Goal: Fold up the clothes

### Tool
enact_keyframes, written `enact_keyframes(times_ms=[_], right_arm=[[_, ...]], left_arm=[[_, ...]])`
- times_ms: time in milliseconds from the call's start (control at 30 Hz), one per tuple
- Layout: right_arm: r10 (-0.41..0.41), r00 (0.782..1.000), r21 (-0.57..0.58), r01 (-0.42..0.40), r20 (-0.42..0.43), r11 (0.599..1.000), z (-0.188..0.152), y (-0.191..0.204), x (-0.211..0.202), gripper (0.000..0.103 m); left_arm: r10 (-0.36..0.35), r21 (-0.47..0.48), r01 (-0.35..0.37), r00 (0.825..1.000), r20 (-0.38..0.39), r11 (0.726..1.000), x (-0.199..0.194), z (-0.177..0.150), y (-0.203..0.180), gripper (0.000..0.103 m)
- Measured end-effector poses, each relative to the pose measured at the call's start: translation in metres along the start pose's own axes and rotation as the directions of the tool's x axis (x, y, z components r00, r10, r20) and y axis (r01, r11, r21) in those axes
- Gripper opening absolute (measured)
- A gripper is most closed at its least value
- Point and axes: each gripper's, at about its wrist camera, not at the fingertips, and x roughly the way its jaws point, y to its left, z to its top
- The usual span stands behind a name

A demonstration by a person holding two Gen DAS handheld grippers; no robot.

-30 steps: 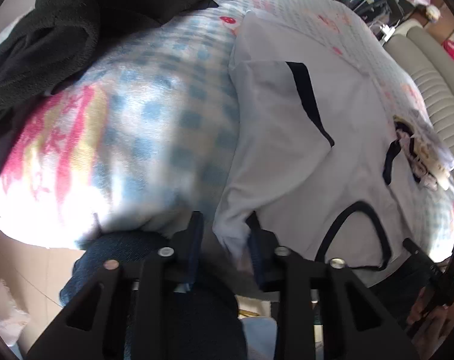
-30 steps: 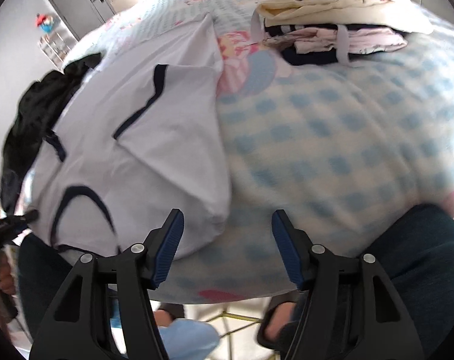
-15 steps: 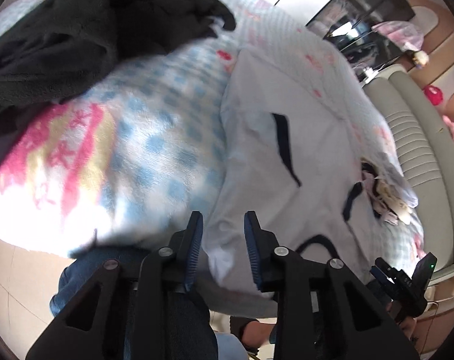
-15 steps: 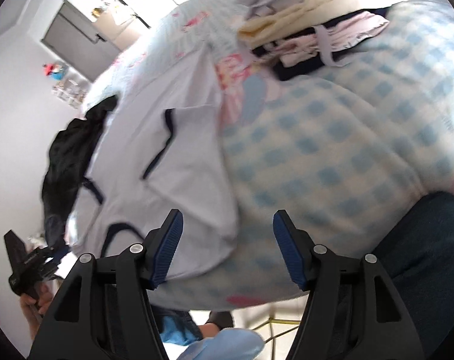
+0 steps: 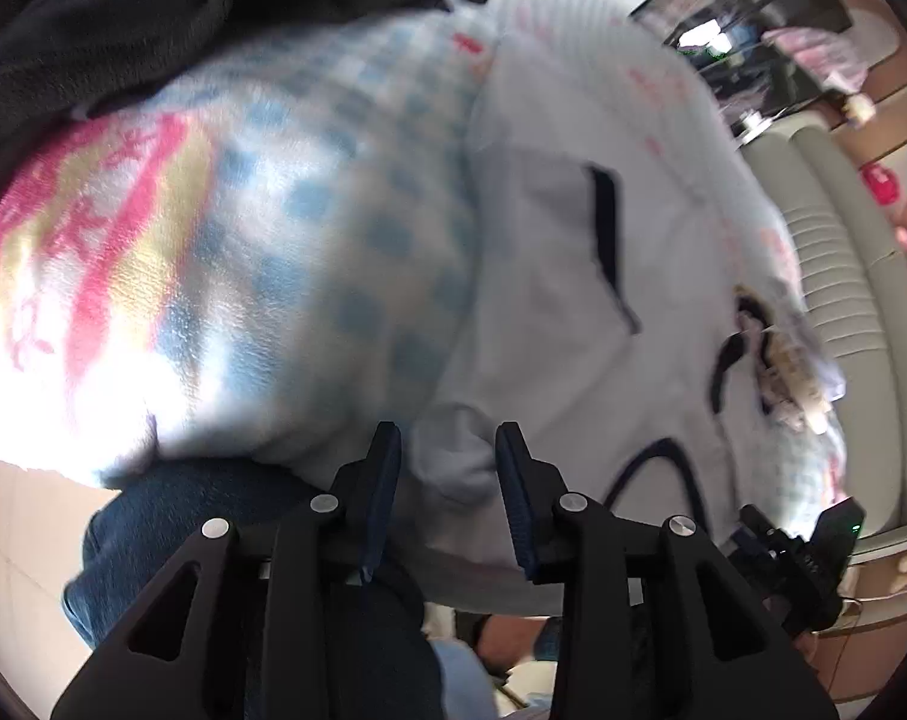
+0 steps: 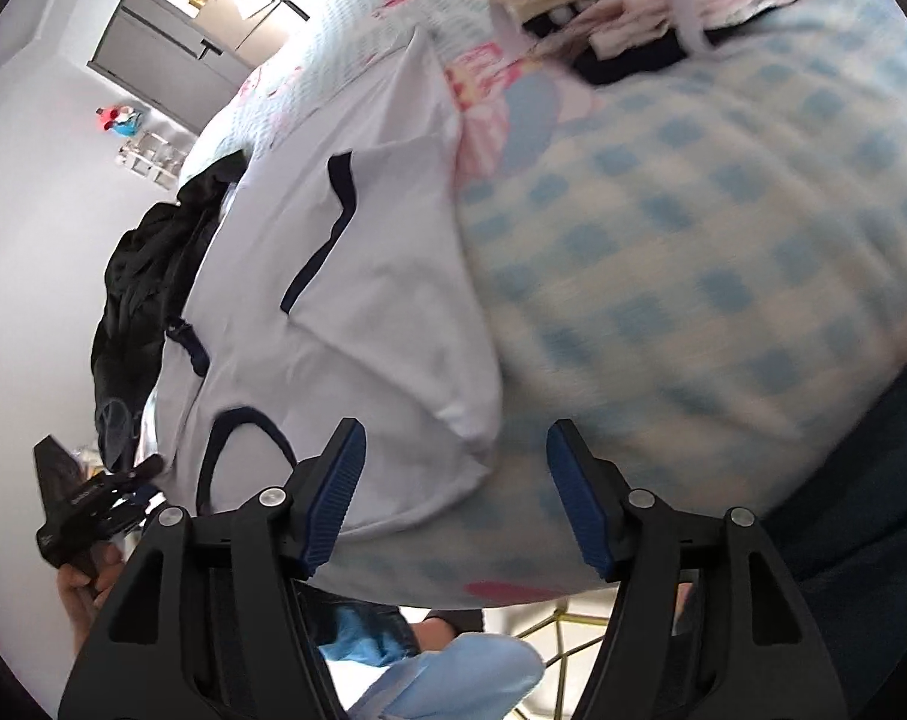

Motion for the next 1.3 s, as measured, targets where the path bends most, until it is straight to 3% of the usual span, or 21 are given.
enact_keyframes(times_ms=[133,167,233,400,433,500,533,600,700,800,833,900,933,967,1300], right_arm=[[-0.035,0.999,0.012,0.035,0.000,0.999,0.004,0.006,0.011,0.071],[-0.030,1.000,-0.006,0.030,0.003,1.000,0.004,0.012,0.010,0.070],[-0.019,1.000,-0.043,0.019,0.010,0.999,0.005,0.026,0.007,0.053],[-0.058,0.998,-0.052,0.057,-0.021,0.997,0.009,0.021,0.031,0.054],[-0.036,0.999,-0.025,0.035,-0.029,0.999,0.009,0.015,0.038,0.055],[-0.017,1.000,0.007,0.017,-0.021,1.000,0.008,0.012,0.039,0.054],[-0.017,1.000,0.000,0.017,-0.017,1.000,0.008,0.014,0.034,0.040],[-0.012,1.000,-0.009,0.012,-0.010,1.000,0.008,0.018,0.025,0.024],[0.084,0.996,0.033,-0.084,0.007,0.996,0.016,0.007,0.016,0.023],[0.063,0.996,0.020,-0.062,-0.055,0.998,0.019,0.001,0.041,0.032],[0.053,0.996,0.009,-0.052,-0.072,0.999,0.019,0.000,0.049,0.029],[-0.016,0.997,-0.067,0.011,-0.073,0.998,0.019,0.009,0.049,0.023],[-0.043,0.998,-0.098,0.037,-0.055,0.995,0.020,0.017,0.043,0.013],[-0.047,0.998,-0.111,0.043,-0.039,0.993,0.019,0.021,0.038,0.010],[-0.026,0.994,-0.195,0.047,0.109,0.980,0.010,0.054,-0.038,0.005]], left_arm=[[0.005,0.036,-0.003,0.999,-0.051,0.999,0.012,0.006,-0.008,0.039],[0.004,0.041,-0.001,0.999,-0.054,0.999,0.013,0.005,-0.010,0.039],[0.001,0.052,0.002,0.998,-0.061,0.999,0.016,0.004,-0.013,0.039],[-0.001,0.079,0.008,0.996,-0.088,0.997,0.025,0.005,-0.020,0.042],[0.001,0.085,0.007,0.996,-0.094,0.996,0.026,0.006,-0.020,0.041],[-0.006,0.094,0.013,0.997,-0.074,0.995,0.020,0.004,-0.022,0.029],[-0.010,0.099,0.017,0.998,-0.064,0.995,0.017,0.002,-0.023,0.021],[-0.080,0.086,0.083,0.996,-0.040,0.993,0.011,-0.001,-0.022,0.020],[-0.112,0.038,0.116,0.990,-0.088,0.993,0.021,0.001,-0.014,0.023],[-0.090,0.038,0.095,0.988,-0.122,0.995,0.032,0.005,-0.015,0.025],[-0.067,0.055,0.074,0.990,-0.123,0.996,0.034,0.005,-0.018,0.023],[-0.015,0.107,0.024,0.996,-0.092,0.994,0.035,0.003,-0.032,0.016],[-0.022,0.109,0.031,0.997,-0.077,0.994,0.028,0.002,-0.033,0.014],[-0.033,0.108,0.039,0.997,-0.063,0.993,0.021,0.001,-0.033,0.013],[-0.137,0.114,0.127,0.987,0.080,0.985,-0.050,-0.005,-0.038,0.010]])
